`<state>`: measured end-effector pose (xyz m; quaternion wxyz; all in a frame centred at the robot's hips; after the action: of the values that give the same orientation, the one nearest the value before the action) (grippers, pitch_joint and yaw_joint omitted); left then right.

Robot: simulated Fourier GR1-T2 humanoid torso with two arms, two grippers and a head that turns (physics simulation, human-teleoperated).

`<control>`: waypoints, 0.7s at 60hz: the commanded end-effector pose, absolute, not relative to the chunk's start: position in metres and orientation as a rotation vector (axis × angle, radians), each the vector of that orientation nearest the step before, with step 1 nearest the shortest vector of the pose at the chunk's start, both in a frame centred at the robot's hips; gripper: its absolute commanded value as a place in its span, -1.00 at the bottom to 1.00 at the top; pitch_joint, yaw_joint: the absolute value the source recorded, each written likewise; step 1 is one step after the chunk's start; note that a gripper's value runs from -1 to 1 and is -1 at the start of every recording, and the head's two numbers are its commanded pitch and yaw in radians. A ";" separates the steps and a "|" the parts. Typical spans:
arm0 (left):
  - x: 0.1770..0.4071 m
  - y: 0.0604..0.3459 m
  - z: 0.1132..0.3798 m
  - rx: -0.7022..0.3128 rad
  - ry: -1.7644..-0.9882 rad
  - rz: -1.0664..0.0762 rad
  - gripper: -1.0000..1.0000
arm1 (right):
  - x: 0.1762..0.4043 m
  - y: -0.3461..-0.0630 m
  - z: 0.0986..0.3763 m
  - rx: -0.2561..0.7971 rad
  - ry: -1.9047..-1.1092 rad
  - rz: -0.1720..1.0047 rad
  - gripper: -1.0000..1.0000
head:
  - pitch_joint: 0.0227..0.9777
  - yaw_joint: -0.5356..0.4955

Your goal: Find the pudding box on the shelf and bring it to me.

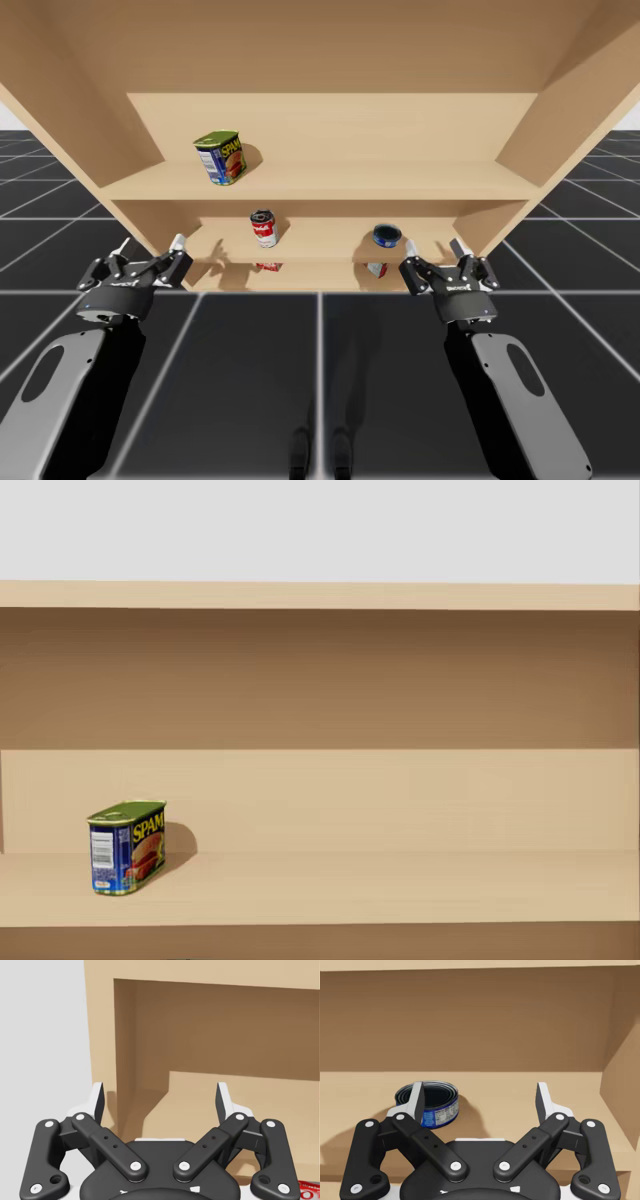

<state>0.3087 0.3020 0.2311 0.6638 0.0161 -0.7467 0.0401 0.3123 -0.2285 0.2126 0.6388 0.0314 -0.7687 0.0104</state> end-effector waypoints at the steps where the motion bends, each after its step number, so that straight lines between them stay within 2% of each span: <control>1: 0.309 0.303 0.231 0.036 -1.688 0.092 -1.00 | 0.312 -0.228 0.212 0.056 -1.772 -0.007 -1.00 | -0.91 -0.01; 5: 0.309 0.303 0.231 0.037 -1.688 0.094 -1.00 | 0.313 -0.229 0.213 0.079 -1.771 0.005 -1.00 | -0.89 -0.01; 8: 0.309 0.303 0.232 0.037 -1.688 0.096 -1.00 | 0.314 -0.229 0.213 0.048 -1.760 0.007 -1.00 | -0.86 -0.01; 14: 0.309 0.303 0.231 0.038 -1.687 0.096 -1.00 | 0.315 -0.229 0.214 0.058 -1.745 0.016 -1.00 | -0.74 -0.01; 31: 0.310 0.305 0.231 0.068 -1.684 0.085 -1.00 | 0.315 -0.229 0.215 0.059 -1.750 0.032 -1.00 | -0.20 -0.01; 42: 0.311 0.309 0.231 0.078 -1.682 0.092 -1.00 | 0.314 -0.229 0.216 0.051 -1.751 0.033 -1.00 | 0.16 -0.08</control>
<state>0.3104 0.3064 0.2311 0.6648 0.0302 -0.7453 0.0401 0.3145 -0.2291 0.2155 0.6404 0.0239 -0.7675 0.0138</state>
